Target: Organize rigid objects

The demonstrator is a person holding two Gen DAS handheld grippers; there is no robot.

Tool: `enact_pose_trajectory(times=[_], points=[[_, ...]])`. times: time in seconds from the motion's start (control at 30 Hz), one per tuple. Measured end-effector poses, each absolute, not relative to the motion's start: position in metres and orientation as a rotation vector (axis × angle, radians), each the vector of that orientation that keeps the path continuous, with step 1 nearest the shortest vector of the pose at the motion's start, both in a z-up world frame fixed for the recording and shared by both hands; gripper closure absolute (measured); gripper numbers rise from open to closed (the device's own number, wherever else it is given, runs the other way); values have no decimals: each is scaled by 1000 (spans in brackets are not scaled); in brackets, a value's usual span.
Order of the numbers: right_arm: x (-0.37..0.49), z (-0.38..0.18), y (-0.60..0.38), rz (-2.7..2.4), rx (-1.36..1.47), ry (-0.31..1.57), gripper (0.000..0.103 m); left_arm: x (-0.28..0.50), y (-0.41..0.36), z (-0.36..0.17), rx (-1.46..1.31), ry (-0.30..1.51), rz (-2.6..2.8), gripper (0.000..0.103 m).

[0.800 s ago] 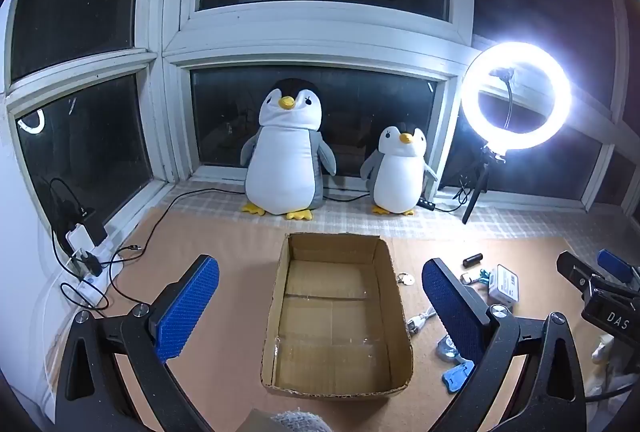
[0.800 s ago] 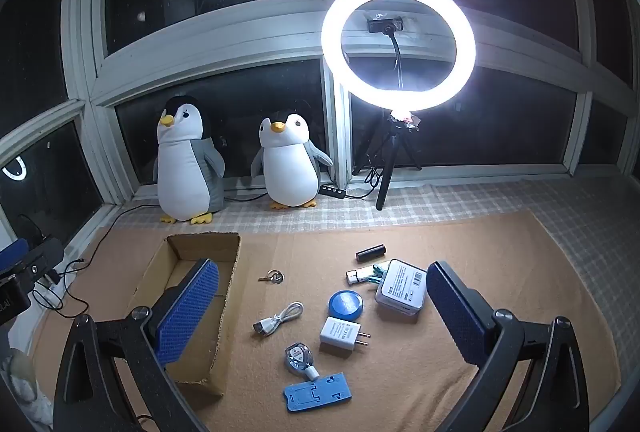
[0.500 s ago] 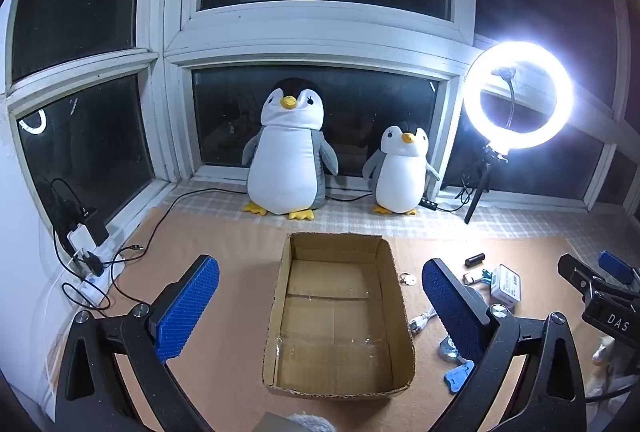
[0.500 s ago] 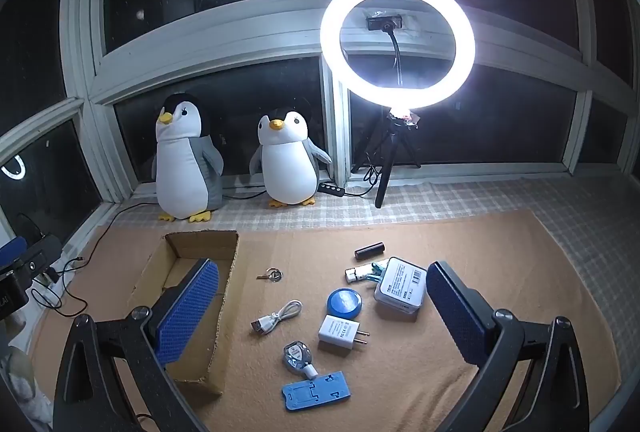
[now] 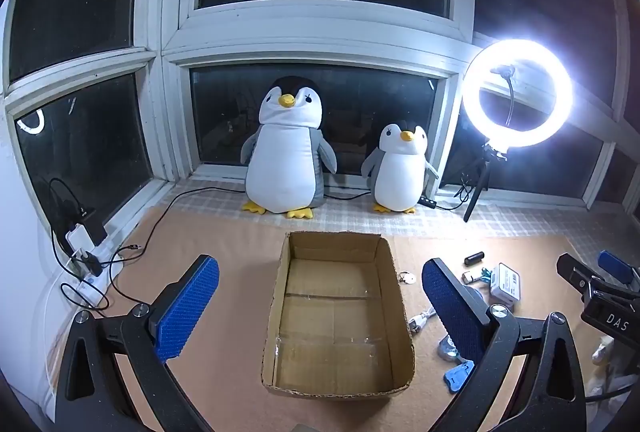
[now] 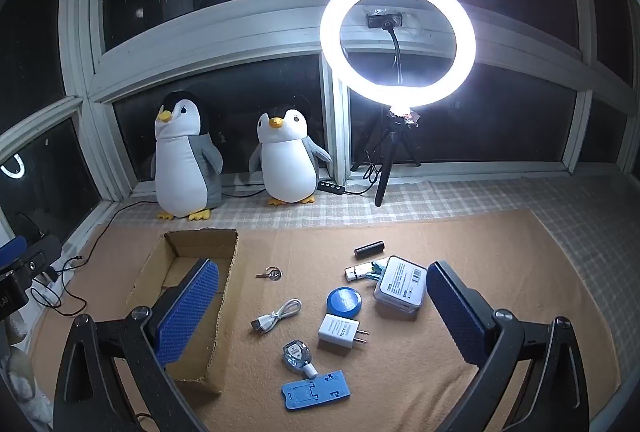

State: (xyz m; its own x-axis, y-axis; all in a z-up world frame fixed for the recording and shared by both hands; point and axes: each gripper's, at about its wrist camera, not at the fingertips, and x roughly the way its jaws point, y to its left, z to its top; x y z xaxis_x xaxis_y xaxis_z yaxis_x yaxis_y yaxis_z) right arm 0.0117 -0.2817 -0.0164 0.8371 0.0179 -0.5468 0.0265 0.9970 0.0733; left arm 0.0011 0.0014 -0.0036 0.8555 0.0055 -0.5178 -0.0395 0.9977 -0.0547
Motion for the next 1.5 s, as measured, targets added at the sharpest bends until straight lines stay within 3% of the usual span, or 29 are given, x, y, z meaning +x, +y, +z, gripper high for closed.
enact_pose_trajectory(times=[1.5], points=[[11,-26,-282,-8,72,589,0,3,-1,-4,-61,546,25,0]])
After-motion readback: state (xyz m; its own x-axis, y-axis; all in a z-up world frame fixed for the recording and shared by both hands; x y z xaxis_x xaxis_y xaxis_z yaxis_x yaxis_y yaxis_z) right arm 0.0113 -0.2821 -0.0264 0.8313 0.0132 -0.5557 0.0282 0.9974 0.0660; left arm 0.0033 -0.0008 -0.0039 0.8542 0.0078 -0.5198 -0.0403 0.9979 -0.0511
